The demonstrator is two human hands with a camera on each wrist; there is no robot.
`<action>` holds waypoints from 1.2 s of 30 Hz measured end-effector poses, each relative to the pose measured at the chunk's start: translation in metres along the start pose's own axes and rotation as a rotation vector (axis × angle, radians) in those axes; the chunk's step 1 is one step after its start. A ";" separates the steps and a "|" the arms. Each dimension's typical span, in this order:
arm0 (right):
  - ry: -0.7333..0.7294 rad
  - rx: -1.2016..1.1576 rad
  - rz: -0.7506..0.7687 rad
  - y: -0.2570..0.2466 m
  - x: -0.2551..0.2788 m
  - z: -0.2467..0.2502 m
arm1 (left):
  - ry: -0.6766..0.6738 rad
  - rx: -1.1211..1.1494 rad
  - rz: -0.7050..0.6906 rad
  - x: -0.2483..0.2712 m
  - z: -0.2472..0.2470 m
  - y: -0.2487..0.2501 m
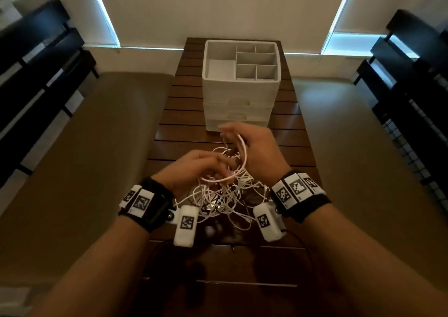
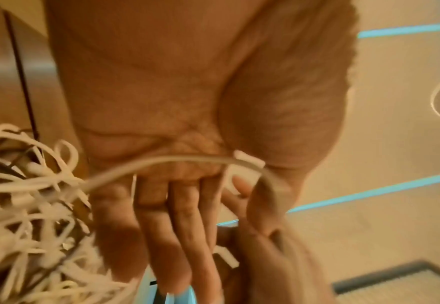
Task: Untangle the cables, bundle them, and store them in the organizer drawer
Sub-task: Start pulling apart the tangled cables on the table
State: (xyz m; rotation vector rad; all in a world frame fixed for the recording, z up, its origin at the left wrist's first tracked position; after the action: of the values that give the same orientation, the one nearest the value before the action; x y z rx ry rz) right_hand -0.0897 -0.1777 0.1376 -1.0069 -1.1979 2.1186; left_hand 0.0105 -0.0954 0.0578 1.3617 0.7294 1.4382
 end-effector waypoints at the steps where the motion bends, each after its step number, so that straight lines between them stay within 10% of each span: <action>1: -0.042 0.066 -0.001 0.003 0.003 -0.005 | 0.069 0.080 0.014 -0.005 0.004 0.001; 5: -0.050 0.162 0.114 -0.018 0.012 -0.012 | 0.240 0.261 0.046 -0.031 0.022 0.005; 11: -0.055 0.279 0.272 -0.043 0.028 -0.009 | 0.121 0.326 0.058 -0.056 0.022 0.021; 20: -0.387 0.384 -0.129 0.038 0.048 -0.027 | 0.371 0.353 -0.251 -0.035 0.071 0.087; 26: 0.082 -0.104 -0.289 0.038 0.022 0.020 | 0.316 0.369 -0.244 -0.030 0.052 0.072; 30: -0.086 -0.443 -0.558 0.046 0.014 -0.019 | 0.294 0.253 -0.253 -0.027 0.025 0.056; 36: 0.069 -0.748 -0.579 0.043 0.001 -0.016 | 0.121 -0.094 -0.185 -0.021 -0.016 0.008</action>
State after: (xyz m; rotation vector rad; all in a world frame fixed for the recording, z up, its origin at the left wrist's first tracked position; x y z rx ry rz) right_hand -0.0806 -0.1894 0.0943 -0.8477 -2.0134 1.1870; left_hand -0.0093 -0.1146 0.0541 1.1127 0.8329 1.3983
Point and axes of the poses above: each hand's wrist, its own x-axis away from the middle knuckle, its own z-axis out of the back of the hand, y = z × x, the point moved 10 cm from there along -x, towards the middle knuckle, and after that the axes turned 12 degrees about -x, right-handed, at the moved point
